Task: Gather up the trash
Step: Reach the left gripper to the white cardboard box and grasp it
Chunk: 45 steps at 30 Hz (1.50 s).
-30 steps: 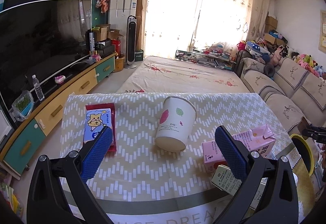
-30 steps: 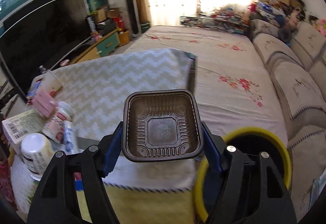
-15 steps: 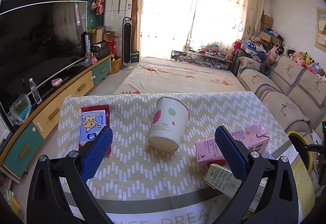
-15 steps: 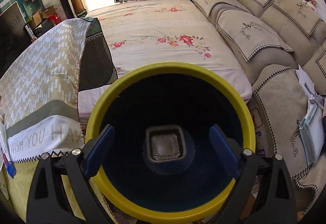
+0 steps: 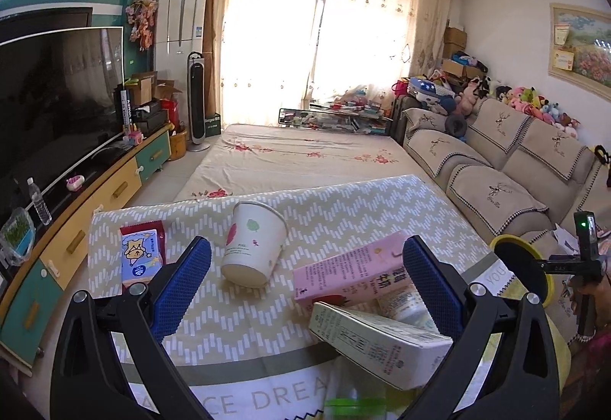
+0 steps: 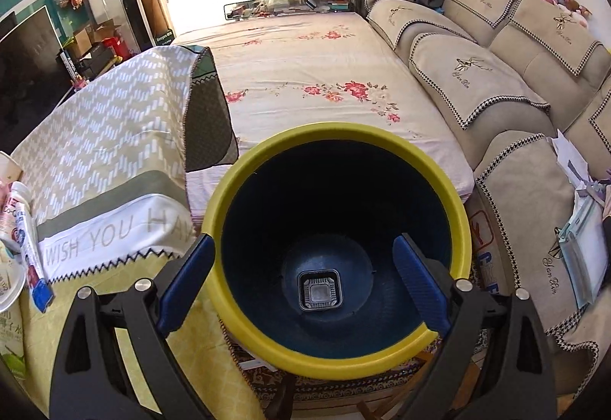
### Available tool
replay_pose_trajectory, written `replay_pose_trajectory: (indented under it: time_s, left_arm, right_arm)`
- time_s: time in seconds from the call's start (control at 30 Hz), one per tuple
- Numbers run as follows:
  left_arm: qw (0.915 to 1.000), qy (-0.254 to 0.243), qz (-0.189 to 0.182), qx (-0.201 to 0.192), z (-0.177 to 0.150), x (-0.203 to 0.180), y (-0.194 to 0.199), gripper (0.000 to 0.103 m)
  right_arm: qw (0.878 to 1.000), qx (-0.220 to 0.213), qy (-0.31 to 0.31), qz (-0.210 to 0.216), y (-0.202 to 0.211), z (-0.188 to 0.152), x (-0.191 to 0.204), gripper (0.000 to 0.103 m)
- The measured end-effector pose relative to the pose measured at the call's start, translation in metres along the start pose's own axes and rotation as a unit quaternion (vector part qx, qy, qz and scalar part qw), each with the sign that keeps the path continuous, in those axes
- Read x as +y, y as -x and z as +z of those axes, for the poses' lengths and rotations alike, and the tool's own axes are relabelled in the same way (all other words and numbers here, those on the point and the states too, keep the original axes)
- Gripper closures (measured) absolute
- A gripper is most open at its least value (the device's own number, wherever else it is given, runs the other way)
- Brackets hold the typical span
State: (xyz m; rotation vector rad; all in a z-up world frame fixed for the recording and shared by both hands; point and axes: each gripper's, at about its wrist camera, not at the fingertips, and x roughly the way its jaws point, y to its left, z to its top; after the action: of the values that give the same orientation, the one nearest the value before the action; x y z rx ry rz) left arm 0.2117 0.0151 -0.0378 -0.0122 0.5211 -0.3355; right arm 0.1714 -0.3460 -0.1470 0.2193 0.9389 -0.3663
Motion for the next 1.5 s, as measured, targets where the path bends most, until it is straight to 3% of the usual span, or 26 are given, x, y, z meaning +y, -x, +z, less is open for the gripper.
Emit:
replay_pose_trajectory:
  time_s: [0.27, 0.53, 0.67, 0.8, 0.97, 1.17, 1.3, 1.37, 1.43, 1.47, 1.5]
  left_arm:
    - [0.9954, -0.094, -0.014, -0.002, -0.019, -0.076, 0.051, 0.004]
    - [0.9811, -0.183, 0.027, 0.059, -0.051, -0.122, 0.026, 0.004]
    - [0.9742, -0.204, 0.059, 0.075, -0.057, -0.120, 0.009, 0.008]
    - [0.9716, -0.206, 0.067, 0.096, -0.057, -0.114, -0.003, 0.021]
    - [0.9635, -0.232, 0.086, 0.102, -0.061, -0.117, -0.009, 0.021]
    - [0.9565, -0.255, 0.104, 0.097, -0.064, -0.124, -0.011, 0.014]
    - [0.9590, -0.244, 0.107, 0.097, -0.064, -0.122, -0.014, 0.015]
    - [0.9592, -0.241, 0.108, 0.100, -0.063, -0.122, -0.016, 0.018]
    - [0.9617, -0.234, 0.105, 0.098, -0.062, -0.120, -0.017, 0.033]
    - [0.9643, -0.225, 0.102, 0.095, -0.060, -0.118, -0.016, 0.035]
    - [0.9668, -0.218, 0.097, 0.091, -0.058, -0.117, -0.015, 0.052]
  right_arm:
    - [1.000, -0.021, 0.016, 0.016, 0.020, -0.003, 0.015, 0.014]
    - [0.999, -0.033, 0.017, 0.041, 0.032, -0.008, 0.021, 0.014]
    - [0.998, -0.034, 0.010, 0.047, 0.035, -0.010, 0.016, 0.013]
    - [0.998, -0.034, 0.005, 0.052, 0.035, -0.011, 0.011, 0.013]
    - [0.998, -0.034, -0.001, 0.057, 0.033, -0.014, 0.006, 0.013]
    - [0.997, -0.033, -0.004, 0.066, 0.031, -0.017, 0.006, 0.013]
    - [0.997, -0.032, -0.004, 0.070, 0.030, -0.017, 0.007, 0.013]
    - [0.997, -0.033, -0.005, 0.073, 0.030, -0.017, 0.007, 0.013]
    - [0.996, -0.037, -0.010, 0.079, 0.032, -0.016, 0.008, 0.013]
    - [0.996, -0.041, -0.012, 0.082, 0.034, -0.015, 0.008, 0.013]
    - [0.995, -0.046, -0.013, 0.086, 0.036, -0.013, 0.010, 0.013]
